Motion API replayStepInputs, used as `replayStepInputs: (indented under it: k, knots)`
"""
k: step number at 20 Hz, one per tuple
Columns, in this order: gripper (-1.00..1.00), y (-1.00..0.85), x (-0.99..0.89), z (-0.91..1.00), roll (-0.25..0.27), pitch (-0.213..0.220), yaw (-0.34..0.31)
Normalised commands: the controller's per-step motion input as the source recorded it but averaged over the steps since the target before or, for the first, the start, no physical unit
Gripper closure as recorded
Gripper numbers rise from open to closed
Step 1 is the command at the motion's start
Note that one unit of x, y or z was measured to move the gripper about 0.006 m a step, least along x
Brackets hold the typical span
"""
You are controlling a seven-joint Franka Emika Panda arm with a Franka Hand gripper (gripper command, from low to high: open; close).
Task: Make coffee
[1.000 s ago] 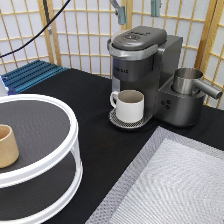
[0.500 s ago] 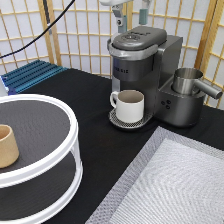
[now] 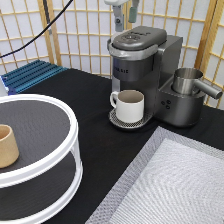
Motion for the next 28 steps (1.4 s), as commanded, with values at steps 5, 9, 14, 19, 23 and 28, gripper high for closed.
replayStepInputs:
  k: [5, 9, 14, 19, 23, 28]
  knots:
    - [-1.0, -0.07, 0.01, -0.33, 0.057, -0.057, 0.0]
    - [-1.0, 0.0, -0.28, -0.34, 0.018, -0.032, 0.011]
    - [-1.0, 0.0, -0.5, -0.36, 0.003, -0.039, 0.02]
    - [-1.0, 0.01, -0.73, -0.59, 0.001, -0.101, 0.044]
    - [-1.0, -0.03, -0.01, -1.0, 0.019, -0.035, 0.123]
    - [-1.0, 0.1, -0.12, -0.6, -0.042, 0.011, 0.114]
